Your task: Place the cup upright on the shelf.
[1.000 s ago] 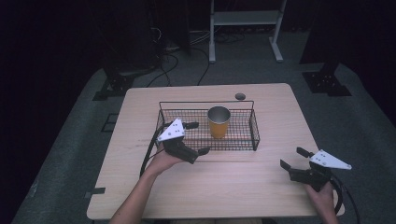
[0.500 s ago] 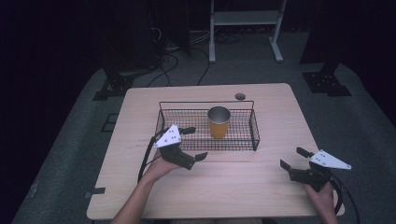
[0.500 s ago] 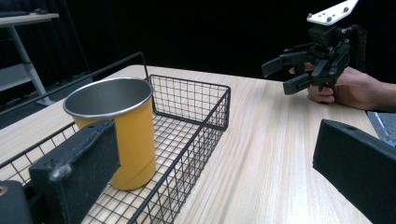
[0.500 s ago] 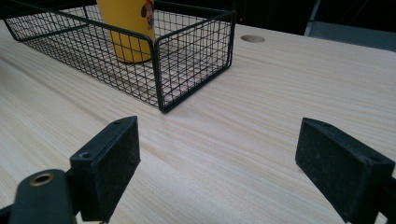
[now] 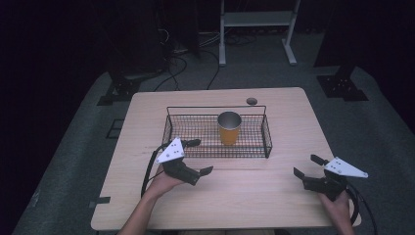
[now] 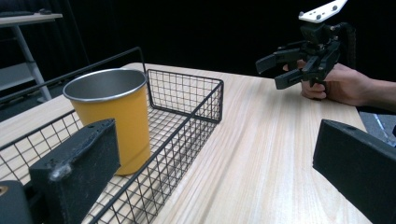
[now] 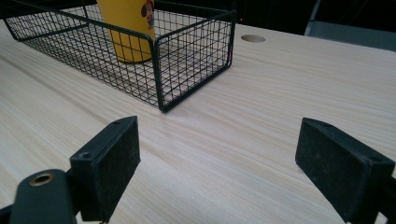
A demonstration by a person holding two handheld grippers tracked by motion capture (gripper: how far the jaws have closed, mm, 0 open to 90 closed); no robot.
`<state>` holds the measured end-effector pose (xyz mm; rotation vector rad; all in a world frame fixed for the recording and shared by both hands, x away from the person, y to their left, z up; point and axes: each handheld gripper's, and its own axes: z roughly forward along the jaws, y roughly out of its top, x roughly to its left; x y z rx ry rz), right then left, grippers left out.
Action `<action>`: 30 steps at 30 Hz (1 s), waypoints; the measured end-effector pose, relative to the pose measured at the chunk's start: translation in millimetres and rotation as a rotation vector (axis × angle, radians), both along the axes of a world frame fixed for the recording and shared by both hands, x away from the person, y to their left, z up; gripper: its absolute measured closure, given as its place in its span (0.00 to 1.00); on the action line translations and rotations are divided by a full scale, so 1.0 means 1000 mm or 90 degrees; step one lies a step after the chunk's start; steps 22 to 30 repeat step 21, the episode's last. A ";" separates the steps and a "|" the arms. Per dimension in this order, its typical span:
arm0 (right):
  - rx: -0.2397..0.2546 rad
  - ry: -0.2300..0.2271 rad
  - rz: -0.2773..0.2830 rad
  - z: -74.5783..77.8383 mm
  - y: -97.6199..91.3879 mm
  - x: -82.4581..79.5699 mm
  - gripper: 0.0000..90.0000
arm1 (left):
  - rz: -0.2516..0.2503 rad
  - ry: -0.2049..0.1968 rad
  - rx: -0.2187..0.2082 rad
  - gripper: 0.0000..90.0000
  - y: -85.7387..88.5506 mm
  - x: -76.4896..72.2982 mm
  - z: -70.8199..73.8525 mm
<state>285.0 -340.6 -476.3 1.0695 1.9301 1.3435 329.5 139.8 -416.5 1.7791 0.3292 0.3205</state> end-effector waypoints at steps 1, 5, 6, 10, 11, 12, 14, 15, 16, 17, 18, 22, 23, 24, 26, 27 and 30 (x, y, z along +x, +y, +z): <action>0.000 0.000 0.000 0.000 0.000 0.000 0.14 | 0.002 0.000 -0.006 0.00 0.002 -0.002 -0.002; -0.001 0.000 0.000 0.000 0.000 0.000 0.14 | 0.003 0.002 -0.007 0.00 0.004 -0.005 -0.004; -0.001 0.000 0.000 0.000 0.000 0.000 0.14 | 0.003 0.003 -0.008 0.00 0.005 -0.006 -0.005; -0.001 0.000 -0.001 0.000 0.000 0.000 0.14 | 0.005 0.007 -0.012 0.00 0.008 -0.013 -0.009; -0.001 0.000 -0.001 0.000 0.000 0.000 0.14 | 0.005 0.007 -0.012 0.00 0.008 -0.013 -0.009; -0.001 0.000 -0.001 0.000 0.000 0.000 0.14 | 0.006 0.005 -0.013 0.00 0.009 -0.015 -0.010; 0.000 0.000 0.000 0.000 0.000 0.000 0.14 | 0.008 0.010 -0.019 0.00 0.010 -0.018 -0.013; 0.000 0.000 0.000 0.000 0.000 0.000 0.14 | 0.012 0.010 -0.018 0.00 0.012 -0.022 -0.015; 0.000 -0.001 0.001 0.000 0.000 0.000 0.14 | 0.012 0.010 -0.018 0.00 0.012 -0.022 -0.015; -0.001 -0.001 0.001 0.000 0.000 0.000 0.14 | 0.012 0.012 -0.021 0.00 0.012 -0.024 -0.017; -0.001 -0.001 0.001 0.000 0.000 0.000 0.14 | 0.014 0.011 -0.020 0.00 0.013 -0.026 -0.018; 0.000 -0.002 0.002 0.000 -0.001 0.000 0.14 | 0.022 0.010 -0.021 0.00 0.015 -0.032 -0.021; 0.000 -0.002 0.002 0.000 -0.001 0.000 0.14 | 0.022 0.010 -0.021 0.00 0.015 -0.032 -0.021; 0.000 -0.002 0.002 0.000 -0.001 0.000 0.14 | 0.022 0.010 -0.021 0.00 0.015 -0.032 -0.021; 0.000 -0.002 0.002 0.000 -0.001 0.000 0.14 | 0.022 0.010 -0.021 0.00 0.015 -0.032 -0.021; 0.000 -0.002 0.002 0.000 -0.001 0.000 0.14 | 0.022 0.010 -0.021 0.00 0.015 -0.032 -0.021; 0.000 -0.002 0.002 0.000 -0.001 0.000 0.14 | 0.022 0.010 -0.021 0.00 0.015 -0.032 -0.021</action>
